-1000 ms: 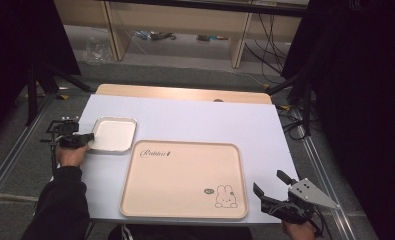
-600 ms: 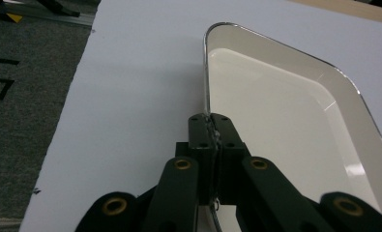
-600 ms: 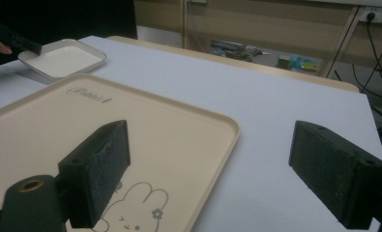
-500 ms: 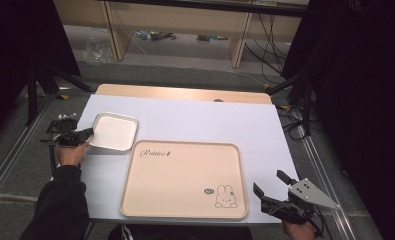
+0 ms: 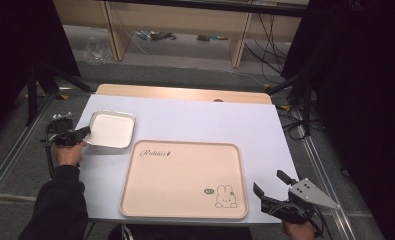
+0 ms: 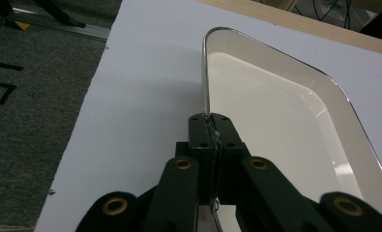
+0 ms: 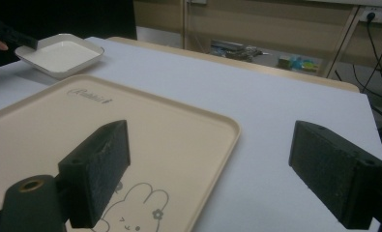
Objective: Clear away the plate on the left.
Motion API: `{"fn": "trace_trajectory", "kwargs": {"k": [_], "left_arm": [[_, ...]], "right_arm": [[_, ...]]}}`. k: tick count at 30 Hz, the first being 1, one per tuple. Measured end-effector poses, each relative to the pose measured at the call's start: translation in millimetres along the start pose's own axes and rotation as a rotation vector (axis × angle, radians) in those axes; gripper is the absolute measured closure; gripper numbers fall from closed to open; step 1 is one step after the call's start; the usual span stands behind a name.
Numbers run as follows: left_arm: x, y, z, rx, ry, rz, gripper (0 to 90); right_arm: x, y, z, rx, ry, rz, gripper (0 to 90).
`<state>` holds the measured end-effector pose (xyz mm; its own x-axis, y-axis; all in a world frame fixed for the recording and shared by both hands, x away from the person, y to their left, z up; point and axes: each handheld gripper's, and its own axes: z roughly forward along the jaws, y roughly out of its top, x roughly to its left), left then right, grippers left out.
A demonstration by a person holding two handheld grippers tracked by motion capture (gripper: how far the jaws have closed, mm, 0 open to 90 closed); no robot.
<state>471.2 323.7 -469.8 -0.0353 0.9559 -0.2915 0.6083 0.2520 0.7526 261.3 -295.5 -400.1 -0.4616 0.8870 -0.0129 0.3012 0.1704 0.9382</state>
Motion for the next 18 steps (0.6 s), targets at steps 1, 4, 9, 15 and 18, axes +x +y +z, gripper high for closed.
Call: {"fn": "trace_trajectory", "kwargs": {"k": [1, 4, 9, 15, 18], "left_arm": [[-0.3, 0.2, -0.3, -0.001, -0.004, 0.003, 88.2], [-1.8, 0.9, -2.0, -0.012, -0.019, -0.002, 88.3], [-4.9, 2.3, -6.3, -0.007, -0.026, 0.005, 88.3], [-12.1, 5.3, -10.9, -0.019, -0.058, 0.011, 88.3], [-15.4, 5.0, -12.2, -0.024, -0.067, -0.017, 88.4]], "right_arm": [[-0.1, 0.0, 0.0, -0.001, 0.0, -0.001, 15.2], [1.0, -0.1, -0.1, 0.007, 0.009, 0.017, 15.2], [1.5, -0.2, -0.1, 0.008, 0.011, 0.026, 15.2], [0.1, 0.1, -0.3, 0.007, 0.001, 0.002, 15.2], [-0.2, 0.0, 0.0, -0.001, -0.002, -0.002, 15.2]]}}
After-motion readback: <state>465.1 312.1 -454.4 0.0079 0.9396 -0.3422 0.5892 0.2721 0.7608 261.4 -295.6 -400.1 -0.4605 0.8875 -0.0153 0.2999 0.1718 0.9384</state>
